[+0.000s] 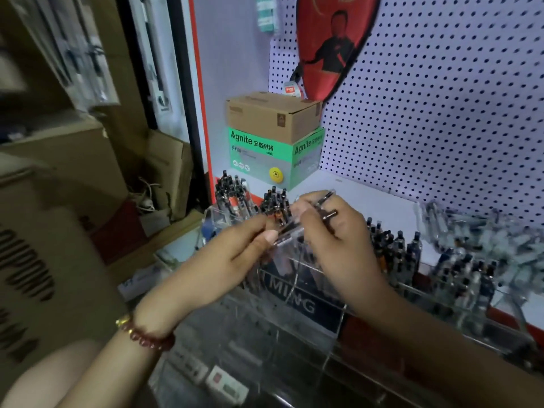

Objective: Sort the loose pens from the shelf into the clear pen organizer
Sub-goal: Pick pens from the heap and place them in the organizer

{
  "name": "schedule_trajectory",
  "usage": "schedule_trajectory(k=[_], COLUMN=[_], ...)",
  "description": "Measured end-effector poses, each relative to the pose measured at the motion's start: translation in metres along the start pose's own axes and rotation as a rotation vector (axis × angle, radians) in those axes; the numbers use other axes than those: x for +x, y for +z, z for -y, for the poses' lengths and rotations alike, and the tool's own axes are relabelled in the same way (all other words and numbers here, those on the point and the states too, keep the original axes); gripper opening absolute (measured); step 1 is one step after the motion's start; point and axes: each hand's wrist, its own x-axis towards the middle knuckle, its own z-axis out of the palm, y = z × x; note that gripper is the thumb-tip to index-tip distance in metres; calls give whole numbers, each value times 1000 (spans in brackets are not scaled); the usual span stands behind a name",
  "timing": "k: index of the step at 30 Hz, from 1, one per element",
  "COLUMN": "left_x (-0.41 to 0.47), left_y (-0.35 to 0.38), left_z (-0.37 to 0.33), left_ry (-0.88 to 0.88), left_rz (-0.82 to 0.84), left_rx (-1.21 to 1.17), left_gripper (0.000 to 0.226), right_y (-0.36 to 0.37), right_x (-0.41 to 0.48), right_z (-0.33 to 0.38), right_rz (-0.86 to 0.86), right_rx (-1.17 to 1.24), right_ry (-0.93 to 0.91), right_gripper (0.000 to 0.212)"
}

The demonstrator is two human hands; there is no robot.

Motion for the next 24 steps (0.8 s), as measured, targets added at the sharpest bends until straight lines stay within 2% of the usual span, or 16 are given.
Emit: schedule_trajectory(k=[2, 4, 6, 9, 14, 24], left_x=[-1, -2, -4, -8, -13, -11], left_y=[-10, -17, -19, -14, 2, 18], left_z=[9, 20, 30, 38, 38, 43], left_ry=[-51, -111, -171, -213, -331, -409], left_rz=[-42, -126, -184, -148, -47, 21], left_rx=[66, 150, 238, 330, 496, 461], left_gripper=[19, 3, 11, 14, 27, 50], right_y=[-4, -4, 3, 19, 34, 47], right_x=[4, 5, 5, 1, -9, -24], right_z=[-1, -6, -9, -16, -37, -65], right_rz=[4, 98, 231, 471, 556, 528], right_rx=[-211, -469, -655, -845, -813, -656], right_ry=[-63, -118, -172, -177, 2, 190], right_gripper=[22, 34, 32, 27, 23, 29])
